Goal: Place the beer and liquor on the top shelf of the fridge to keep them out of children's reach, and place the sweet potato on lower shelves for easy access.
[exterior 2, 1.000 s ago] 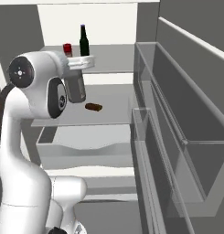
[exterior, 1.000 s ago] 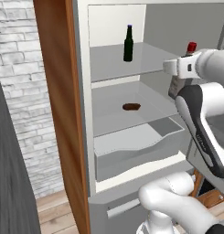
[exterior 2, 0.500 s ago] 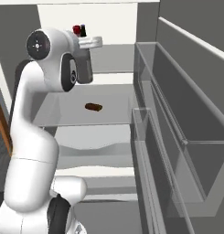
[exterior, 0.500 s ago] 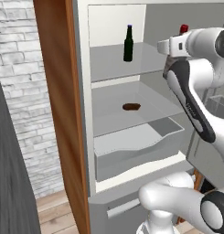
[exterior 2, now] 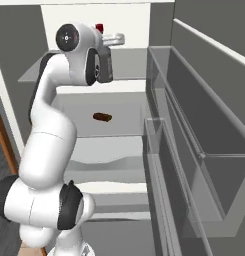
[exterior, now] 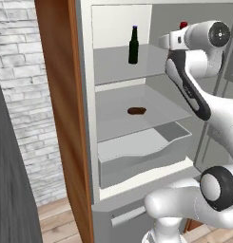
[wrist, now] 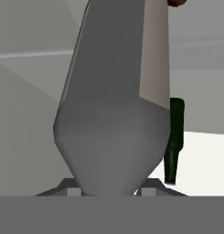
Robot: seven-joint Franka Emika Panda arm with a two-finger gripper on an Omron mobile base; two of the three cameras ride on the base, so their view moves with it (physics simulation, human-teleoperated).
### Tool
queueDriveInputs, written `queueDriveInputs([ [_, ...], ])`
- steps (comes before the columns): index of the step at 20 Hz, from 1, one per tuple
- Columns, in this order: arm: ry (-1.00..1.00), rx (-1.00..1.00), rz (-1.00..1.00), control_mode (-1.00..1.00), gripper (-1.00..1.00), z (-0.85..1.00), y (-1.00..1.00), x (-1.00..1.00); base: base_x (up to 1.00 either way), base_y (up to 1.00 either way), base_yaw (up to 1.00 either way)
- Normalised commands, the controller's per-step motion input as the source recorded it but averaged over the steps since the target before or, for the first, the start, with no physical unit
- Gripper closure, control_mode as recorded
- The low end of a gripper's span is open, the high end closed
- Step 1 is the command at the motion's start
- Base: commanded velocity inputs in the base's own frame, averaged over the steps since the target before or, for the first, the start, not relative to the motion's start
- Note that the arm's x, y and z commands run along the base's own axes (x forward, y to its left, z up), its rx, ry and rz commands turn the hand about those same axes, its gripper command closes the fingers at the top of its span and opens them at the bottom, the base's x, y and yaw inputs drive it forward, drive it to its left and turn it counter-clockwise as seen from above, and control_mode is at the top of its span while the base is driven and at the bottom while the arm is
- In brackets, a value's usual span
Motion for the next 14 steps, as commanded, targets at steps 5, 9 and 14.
queueDriveInputs([
  [5, 0.07, 0.00, 0.00, -1.00, 1.00, -0.18, -0.06, 0.77, 0.00, 0.00, 0.00],
  [9, 0.10, 0.00, 0.00, -1.00, 1.00, -0.31, 0.00, 0.77, 0.00, 0.00, 0.00],
  [14, 0.08, 0.00, 0.00, -1.00, 1.00, -0.31, -0.01, 0.75, 0.00, 0.00, 0.00],
])
